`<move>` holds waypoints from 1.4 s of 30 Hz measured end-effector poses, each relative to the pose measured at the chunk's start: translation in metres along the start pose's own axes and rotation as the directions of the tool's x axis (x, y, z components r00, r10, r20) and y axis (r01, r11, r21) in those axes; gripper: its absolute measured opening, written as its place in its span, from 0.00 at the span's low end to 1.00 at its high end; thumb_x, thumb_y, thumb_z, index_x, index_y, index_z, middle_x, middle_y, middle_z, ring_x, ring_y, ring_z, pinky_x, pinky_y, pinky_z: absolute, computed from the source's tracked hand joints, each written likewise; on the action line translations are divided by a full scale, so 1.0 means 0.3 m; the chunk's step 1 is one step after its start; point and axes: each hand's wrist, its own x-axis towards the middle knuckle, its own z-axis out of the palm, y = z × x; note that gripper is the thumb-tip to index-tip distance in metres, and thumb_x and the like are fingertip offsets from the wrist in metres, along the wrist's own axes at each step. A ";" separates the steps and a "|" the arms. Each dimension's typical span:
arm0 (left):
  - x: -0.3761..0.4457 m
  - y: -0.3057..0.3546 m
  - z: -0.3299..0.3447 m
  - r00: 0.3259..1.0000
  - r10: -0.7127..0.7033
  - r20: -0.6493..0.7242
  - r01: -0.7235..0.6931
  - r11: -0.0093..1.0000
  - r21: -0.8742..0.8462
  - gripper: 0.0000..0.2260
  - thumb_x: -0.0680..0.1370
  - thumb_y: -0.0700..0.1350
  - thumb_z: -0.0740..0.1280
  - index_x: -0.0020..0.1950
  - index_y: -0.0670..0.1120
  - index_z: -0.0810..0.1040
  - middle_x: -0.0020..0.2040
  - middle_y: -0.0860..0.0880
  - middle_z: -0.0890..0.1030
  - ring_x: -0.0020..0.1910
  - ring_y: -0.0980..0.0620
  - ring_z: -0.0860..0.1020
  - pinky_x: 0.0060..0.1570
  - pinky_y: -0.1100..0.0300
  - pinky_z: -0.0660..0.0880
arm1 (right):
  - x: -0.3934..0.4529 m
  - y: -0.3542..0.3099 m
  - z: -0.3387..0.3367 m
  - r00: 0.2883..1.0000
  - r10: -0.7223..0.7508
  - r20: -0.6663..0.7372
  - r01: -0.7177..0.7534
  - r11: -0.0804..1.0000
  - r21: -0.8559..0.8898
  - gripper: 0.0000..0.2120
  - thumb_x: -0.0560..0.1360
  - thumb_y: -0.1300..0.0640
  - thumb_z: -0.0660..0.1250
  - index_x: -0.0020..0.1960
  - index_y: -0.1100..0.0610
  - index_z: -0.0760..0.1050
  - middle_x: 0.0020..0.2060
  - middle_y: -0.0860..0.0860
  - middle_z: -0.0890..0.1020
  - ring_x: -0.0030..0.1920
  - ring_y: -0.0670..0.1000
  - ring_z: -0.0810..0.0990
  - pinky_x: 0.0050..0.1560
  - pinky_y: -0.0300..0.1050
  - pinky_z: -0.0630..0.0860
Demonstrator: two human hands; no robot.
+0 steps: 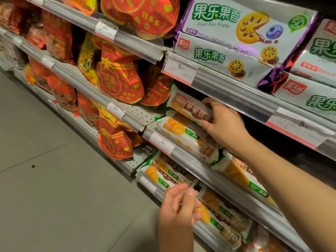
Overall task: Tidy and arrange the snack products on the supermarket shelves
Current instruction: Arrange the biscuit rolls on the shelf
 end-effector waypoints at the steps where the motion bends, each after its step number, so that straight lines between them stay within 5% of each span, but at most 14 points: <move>1: -0.003 0.000 0.002 1.000 -0.002 -0.002 0.002 1.000 -0.001 0.07 0.77 0.40 0.71 0.54 0.46 0.81 0.41 0.50 0.86 0.40 0.51 0.84 0.39 0.58 0.81 | 0.028 0.003 0.015 0.999 0.024 0.031 -0.025 1.000 0.009 0.28 0.77 0.49 0.71 0.73 0.45 0.64 0.64 0.49 0.79 0.59 0.51 0.79 0.54 0.46 0.76; 6: -0.006 0.005 0.008 1.000 0.006 -0.008 -0.006 0.999 -0.049 0.05 0.78 0.39 0.71 0.53 0.44 0.81 0.40 0.47 0.86 0.36 0.51 0.81 0.37 0.58 0.80 | 0.059 -0.016 0.054 0.999 0.011 0.036 -0.010 0.999 -0.033 0.27 0.77 0.51 0.71 0.72 0.45 0.64 0.62 0.48 0.80 0.59 0.52 0.78 0.49 0.44 0.70; 12: 0.002 -0.007 0.013 1.000 -0.008 -0.020 0.006 0.999 -0.052 0.05 0.78 0.38 0.70 0.53 0.43 0.80 0.37 0.48 0.85 0.33 0.53 0.81 0.34 0.60 0.79 | 0.065 -0.038 0.057 0.999 -0.025 0.021 0.022 0.994 0.112 0.27 0.76 0.51 0.72 0.71 0.46 0.65 0.64 0.50 0.78 0.61 0.54 0.76 0.58 0.49 0.73; 21: 0.020 -0.016 0.001 0.999 0.025 -0.028 -0.026 0.999 -0.029 0.05 0.78 0.40 0.71 0.53 0.45 0.80 0.39 0.48 0.86 0.35 0.52 0.81 0.39 0.56 0.79 | 0.032 0.061 0.075 0.978 0.011 0.210 0.006 0.997 -0.080 0.30 0.75 0.53 0.73 0.72 0.47 0.63 0.62 0.51 0.79 0.59 0.54 0.80 0.55 0.52 0.79; 29: 0.052 -0.048 -0.005 0.988 0.152 0.027 -0.154 0.980 0.126 0.07 0.77 0.38 0.72 0.53 0.46 0.81 0.41 0.48 0.85 0.38 0.52 0.81 0.39 0.57 0.77 | -0.096 0.040 0.054 0.984 -0.126 0.129 0.146 0.976 -0.161 0.34 0.77 0.48 0.68 0.79 0.49 0.58 0.74 0.55 0.68 0.68 0.59 0.73 0.64 0.55 0.76; 33: 0.067 -0.074 0.005 0.965 0.220 0.142 -0.255 0.912 0.321 0.09 0.76 0.39 0.74 0.54 0.50 0.80 0.36 0.55 0.81 0.34 0.57 0.77 0.39 0.62 0.75 | -0.300 0.044 -0.081 0.923 -0.382 0.046 0.383 0.900 -0.211 0.24 0.78 0.51 0.64 0.73 0.54 0.70 0.72 0.56 0.72 0.68 0.58 0.73 0.62 0.54 0.76; 36: 0.072 -0.086 0.013 0.944 0.236 0.230 -0.322 0.814 0.484 0.13 0.70 0.49 0.74 0.51 0.62 0.80 0.40 0.56 0.82 0.34 0.56 0.75 0.39 0.58 0.73 | -0.463 0.107 -0.226 0.876 -0.472 -0.102 0.433 0.861 -0.267 0.17 0.77 0.58 0.66 0.64 0.60 0.79 0.66 0.59 0.78 0.63 0.61 0.78 0.59 0.57 0.76; 39: 0.063 -0.087 0.021 0.927 0.234 0.294 -0.374 0.651 0.661 0.13 0.71 0.51 0.75 0.53 0.64 0.79 0.45 0.58 0.83 0.38 0.57 0.80 0.45 0.53 0.78 | -0.590 0.220 -0.400 0.883 -0.400 -0.248 0.296 0.882 -0.367 0.16 0.76 0.59 0.67 0.61 0.64 0.81 0.63 0.61 0.80 0.61 0.64 0.80 0.59 0.60 0.76; 42: 0.012 -0.055 0.083 0.886 0.311 0.345 -0.461 0.499 0.734 0.15 0.74 0.46 0.75 0.52 0.64 0.77 0.48 0.64 0.82 0.46 0.59 0.81 0.53 0.50 0.79 | -0.695 0.351 -0.528 0.929 -0.156 -0.335 0.027 0.934 -0.357 0.21 0.75 0.57 0.65 0.65 0.65 0.77 0.65 0.61 0.78 0.63 0.65 0.77 0.64 0.60 0.72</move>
